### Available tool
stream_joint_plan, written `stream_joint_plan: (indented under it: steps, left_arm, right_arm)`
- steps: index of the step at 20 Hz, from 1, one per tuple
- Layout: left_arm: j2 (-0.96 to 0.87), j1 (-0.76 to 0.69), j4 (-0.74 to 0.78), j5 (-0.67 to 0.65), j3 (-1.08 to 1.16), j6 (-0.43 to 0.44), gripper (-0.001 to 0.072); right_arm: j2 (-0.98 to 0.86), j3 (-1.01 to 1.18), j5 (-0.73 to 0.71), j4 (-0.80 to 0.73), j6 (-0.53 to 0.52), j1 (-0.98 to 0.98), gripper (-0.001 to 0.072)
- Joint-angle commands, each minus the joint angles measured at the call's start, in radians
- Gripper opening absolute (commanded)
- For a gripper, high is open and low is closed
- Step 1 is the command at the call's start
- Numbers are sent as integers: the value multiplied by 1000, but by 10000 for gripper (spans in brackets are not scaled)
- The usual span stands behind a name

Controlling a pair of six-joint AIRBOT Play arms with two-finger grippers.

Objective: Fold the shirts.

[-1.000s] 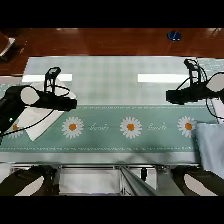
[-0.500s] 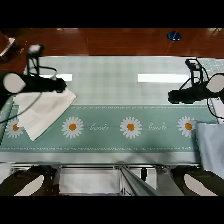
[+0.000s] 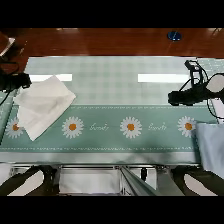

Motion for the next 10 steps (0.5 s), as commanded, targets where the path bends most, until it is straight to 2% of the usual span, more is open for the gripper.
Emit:
stream_joint_plan:
  steps: [1, 6, 10]
  left_arm:
    - [-95, 24, 2, 4, -50, -22, 509]
    - [-217, -6, -25, -13, -49, -22, 509]
    - [-289, -10, -37, -101, -49, -21, 506]
  right_arm:
    - [0, 0, 1, 11, 20, 0, 408]
    - [0, 0, -7, 11, 45, 0, 408]
    - [0, 0, -16, 11, 52, 0, 408]
